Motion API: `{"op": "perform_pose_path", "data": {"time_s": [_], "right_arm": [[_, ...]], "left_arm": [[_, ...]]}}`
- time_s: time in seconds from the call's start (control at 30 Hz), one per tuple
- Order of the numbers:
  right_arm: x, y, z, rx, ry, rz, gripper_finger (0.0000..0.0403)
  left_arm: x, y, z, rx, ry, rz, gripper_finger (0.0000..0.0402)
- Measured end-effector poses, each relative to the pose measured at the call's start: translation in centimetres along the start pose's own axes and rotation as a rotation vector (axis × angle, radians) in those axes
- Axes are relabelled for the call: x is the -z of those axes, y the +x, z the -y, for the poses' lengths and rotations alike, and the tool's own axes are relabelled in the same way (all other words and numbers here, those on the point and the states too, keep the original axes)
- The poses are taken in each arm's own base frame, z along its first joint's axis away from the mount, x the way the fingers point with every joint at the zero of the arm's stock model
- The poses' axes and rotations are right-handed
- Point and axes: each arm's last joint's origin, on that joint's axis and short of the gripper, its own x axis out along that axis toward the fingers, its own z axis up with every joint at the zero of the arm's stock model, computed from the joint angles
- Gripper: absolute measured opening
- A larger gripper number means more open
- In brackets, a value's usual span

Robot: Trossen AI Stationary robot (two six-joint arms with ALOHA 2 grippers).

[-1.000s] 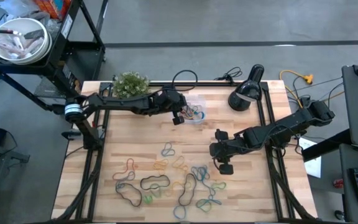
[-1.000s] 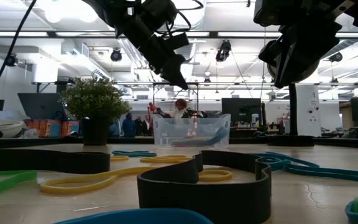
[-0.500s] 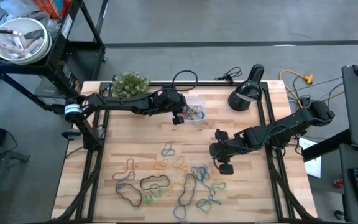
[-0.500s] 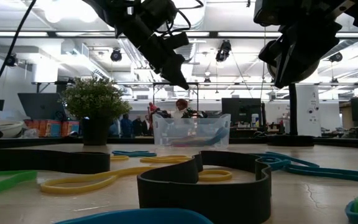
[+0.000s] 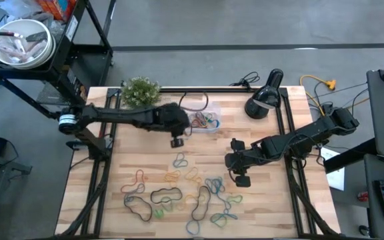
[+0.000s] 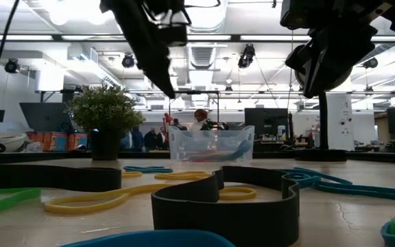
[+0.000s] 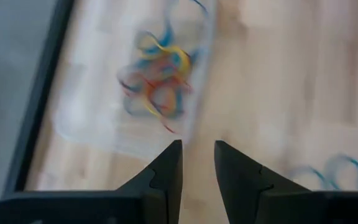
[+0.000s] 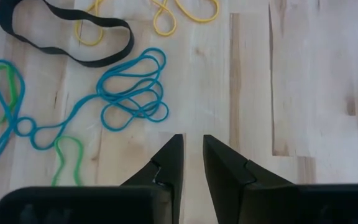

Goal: Pick and place rubber bands into bin
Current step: Put the blue rubberband into the transparent bin

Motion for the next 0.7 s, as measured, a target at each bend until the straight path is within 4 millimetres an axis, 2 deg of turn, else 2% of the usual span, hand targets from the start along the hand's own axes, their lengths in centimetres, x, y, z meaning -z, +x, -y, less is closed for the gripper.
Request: {"op": "perform_pose_path", "data": {"time_s": [0.2,0.33,0.5,0.7], "right_arm": [[0.0,0.0,0.1,0.027,-0.015,0.006,0.0057],[0.0,0.0,0.1,0.027,-0.022,0.006,0.0057],[0.0,0.0,0.1,0.029,-0.032,0.007,0.0057],[-0.1,0.0,0.1,0.026,-0.047,0.019,0.0057]], "left_arm": [[1.1,-1.7,4.4,0.088,0.126,-0.057,0.0077],[2.0,-1.9,7.0,0.131,0.212,-0.066,0.0077],[3.6,-1.4,8.7,0.221,0.253,-0.101,0.0077],[5.0,0.0,9.7,0.322,0.201,-0.079,0.0077]]}}
